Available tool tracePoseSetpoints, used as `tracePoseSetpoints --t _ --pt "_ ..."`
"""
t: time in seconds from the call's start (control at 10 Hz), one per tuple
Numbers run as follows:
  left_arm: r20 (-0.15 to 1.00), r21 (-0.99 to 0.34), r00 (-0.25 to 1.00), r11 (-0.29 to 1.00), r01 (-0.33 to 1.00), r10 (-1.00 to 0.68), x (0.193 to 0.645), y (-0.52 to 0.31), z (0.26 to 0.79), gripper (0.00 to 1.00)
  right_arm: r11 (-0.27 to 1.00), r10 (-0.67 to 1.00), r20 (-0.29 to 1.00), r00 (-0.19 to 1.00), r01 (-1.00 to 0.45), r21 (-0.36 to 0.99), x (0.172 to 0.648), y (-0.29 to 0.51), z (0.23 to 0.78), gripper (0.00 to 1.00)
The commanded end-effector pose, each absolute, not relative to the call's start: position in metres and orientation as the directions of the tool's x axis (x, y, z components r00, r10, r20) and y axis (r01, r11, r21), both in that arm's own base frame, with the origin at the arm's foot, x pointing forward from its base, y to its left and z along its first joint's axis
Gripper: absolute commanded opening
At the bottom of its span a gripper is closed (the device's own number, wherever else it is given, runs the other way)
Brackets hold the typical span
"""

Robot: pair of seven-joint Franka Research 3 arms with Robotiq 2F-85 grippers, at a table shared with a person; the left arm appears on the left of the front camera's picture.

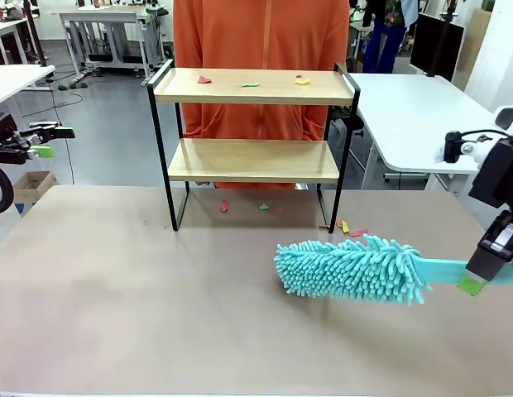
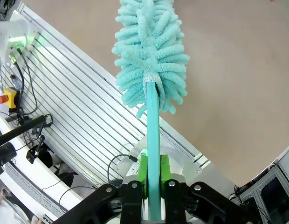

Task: Clean the shelf.
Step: Clean the specific section of the Shelf indicated by the human with the Duster.

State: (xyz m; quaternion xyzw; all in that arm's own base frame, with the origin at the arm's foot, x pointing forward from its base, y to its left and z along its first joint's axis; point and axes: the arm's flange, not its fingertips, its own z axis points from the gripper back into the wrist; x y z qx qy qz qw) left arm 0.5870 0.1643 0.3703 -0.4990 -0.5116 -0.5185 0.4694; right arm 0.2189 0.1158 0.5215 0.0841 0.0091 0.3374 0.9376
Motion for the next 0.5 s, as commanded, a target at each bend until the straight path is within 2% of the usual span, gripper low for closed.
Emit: tracePoseSetpoints --t 0.0,0.4 --pt "0.997 0.072 -0.071 -0.038 0.997 0.023 0.5860 0.1641 0.3733 1.00 0.750 0.642 0.048 0.765 -0.639 0.171 0.2195 0.1168 0.5220 0.13" --pt "0.997 0.072 -0.071 -0.038 0.997 0.023 0.5860 0.1641 0.3733 1.00 0.750 0.642 0.048 0.765 -0.639 0.171 0.2195 0.1168 0.5220 0.13"
